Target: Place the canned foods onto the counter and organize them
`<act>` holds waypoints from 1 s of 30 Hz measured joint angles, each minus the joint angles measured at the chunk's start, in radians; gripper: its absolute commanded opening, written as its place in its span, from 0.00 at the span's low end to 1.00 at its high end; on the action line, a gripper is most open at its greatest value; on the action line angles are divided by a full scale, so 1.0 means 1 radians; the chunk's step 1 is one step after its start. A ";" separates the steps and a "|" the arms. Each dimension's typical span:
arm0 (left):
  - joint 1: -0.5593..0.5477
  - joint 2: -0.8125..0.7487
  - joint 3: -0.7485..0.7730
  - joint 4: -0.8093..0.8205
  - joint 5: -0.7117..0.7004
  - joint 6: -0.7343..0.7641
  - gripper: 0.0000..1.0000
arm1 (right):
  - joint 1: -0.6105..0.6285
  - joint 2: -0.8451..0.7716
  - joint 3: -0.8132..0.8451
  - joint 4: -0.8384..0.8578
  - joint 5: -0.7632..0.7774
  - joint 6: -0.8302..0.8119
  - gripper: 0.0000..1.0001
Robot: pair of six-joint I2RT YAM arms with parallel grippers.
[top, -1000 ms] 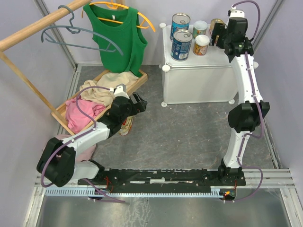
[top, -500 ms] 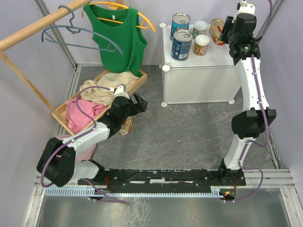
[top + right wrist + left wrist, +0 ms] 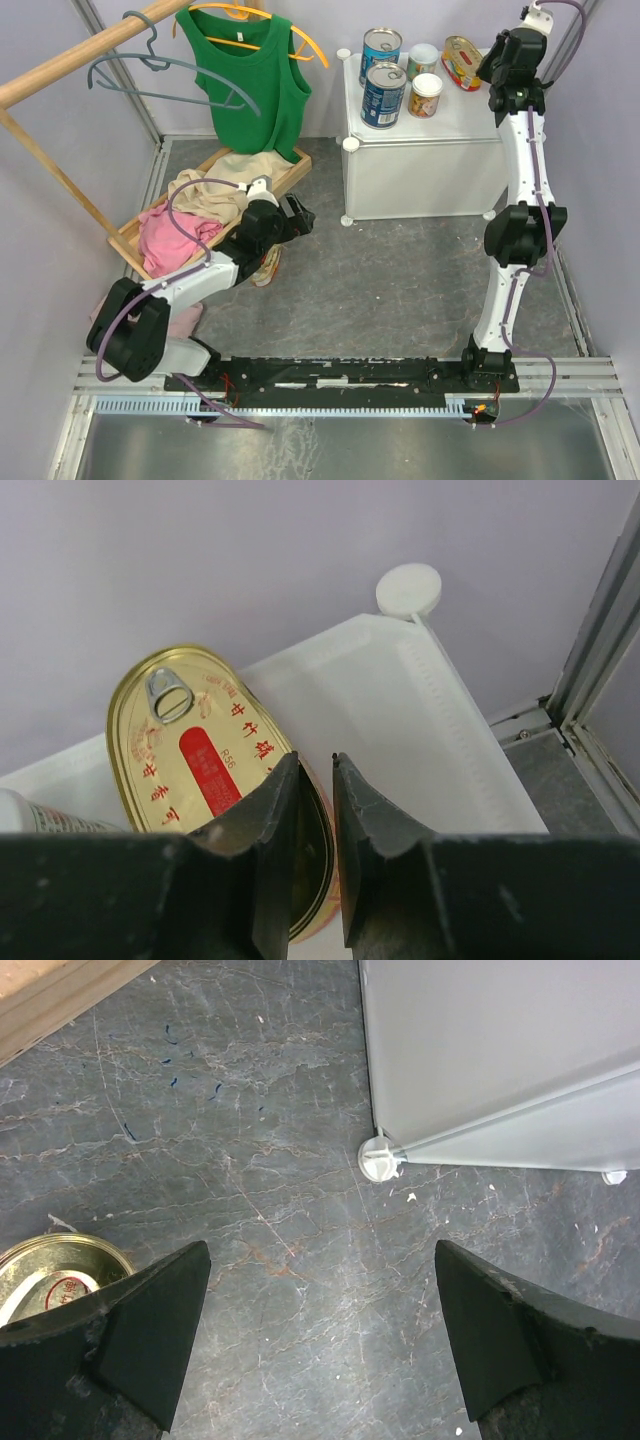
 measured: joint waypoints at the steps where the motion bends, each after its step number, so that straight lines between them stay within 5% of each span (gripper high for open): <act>1: 0.000 0.009 0.001 0.006 0.000 0.000 0.99 | -0.004 0.013 0.016 0.005 -0.006 0.010 0.27; 14: 0.000 0.071 0.005 0.042 0.012 0.000 1.00 | -0.040 0.058 0.071 0.019 -0.100 0.099 0.26; 30: 0.000 0.058 -0.001 0.057 0.034 -0.001 1.00 | -0.031 -0.105 -0.212 0.127 -0.144 0.133 0.25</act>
